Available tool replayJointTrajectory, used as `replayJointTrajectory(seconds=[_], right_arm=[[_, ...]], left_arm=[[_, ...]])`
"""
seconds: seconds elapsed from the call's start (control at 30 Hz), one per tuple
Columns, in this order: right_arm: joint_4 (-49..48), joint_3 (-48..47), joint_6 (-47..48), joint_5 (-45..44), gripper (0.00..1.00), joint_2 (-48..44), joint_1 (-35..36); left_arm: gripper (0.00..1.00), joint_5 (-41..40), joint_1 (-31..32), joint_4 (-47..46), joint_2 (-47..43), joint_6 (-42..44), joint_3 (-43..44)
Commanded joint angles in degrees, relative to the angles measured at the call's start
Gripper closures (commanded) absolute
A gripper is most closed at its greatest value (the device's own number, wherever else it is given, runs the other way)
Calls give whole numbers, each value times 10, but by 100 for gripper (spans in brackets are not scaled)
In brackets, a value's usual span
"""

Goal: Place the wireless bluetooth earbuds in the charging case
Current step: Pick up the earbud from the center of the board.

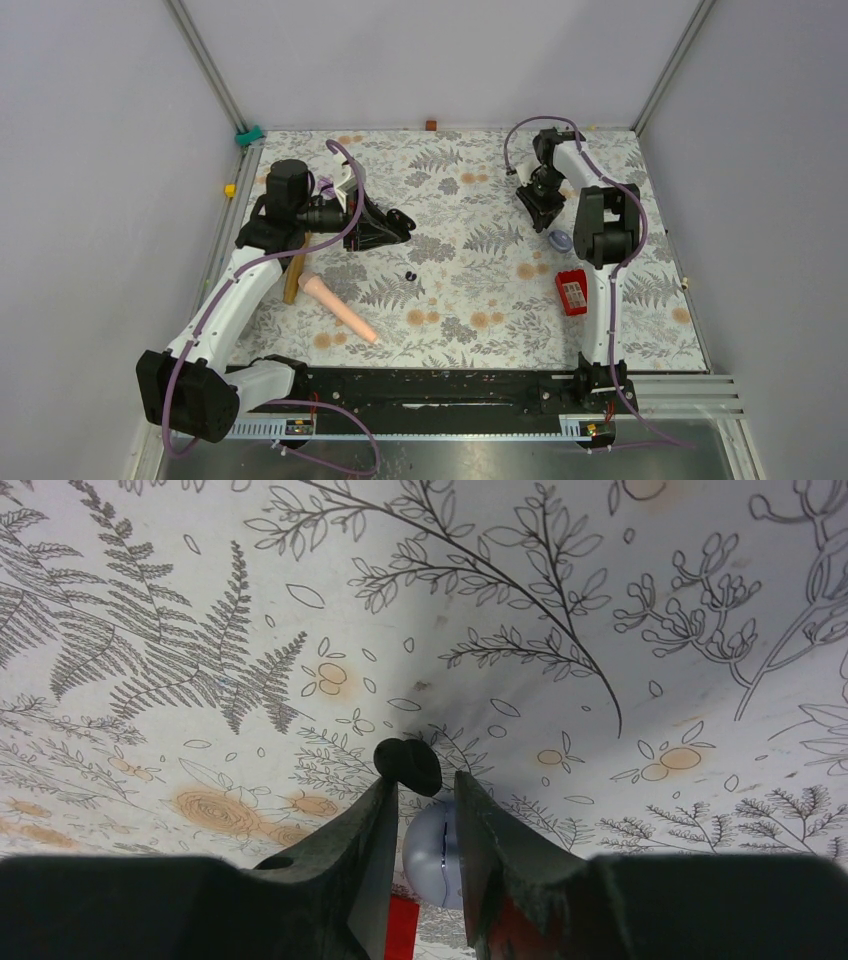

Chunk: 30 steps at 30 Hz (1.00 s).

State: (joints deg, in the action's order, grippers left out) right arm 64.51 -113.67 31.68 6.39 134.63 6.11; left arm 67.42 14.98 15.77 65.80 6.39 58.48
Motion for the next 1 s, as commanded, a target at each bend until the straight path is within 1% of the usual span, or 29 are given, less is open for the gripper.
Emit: replayJointTrajectory(seconds=[0.0,0.17,0.33,0.47,0.6,0.97], right_arm=[[6,-12,34,-26,66,3,15],[9,-16,49,-20,70,-6,18],[29,-16,71,6,80,-15,21],[36,-5,87,34,82,-30,27],[36,4,93,50,87,-40,31],[33,11,87,86,92,-69,32]], left_arm=[[96,-3,3,-27,5,8,5],[96,-5,4,-27,6,9,5],[96,-6,4,-27,6,8,4],[96,-6,4,-28,7,9,4],[96,-6,4,-27,6,9,4],[96,-9,7,-27,11,9,5]])
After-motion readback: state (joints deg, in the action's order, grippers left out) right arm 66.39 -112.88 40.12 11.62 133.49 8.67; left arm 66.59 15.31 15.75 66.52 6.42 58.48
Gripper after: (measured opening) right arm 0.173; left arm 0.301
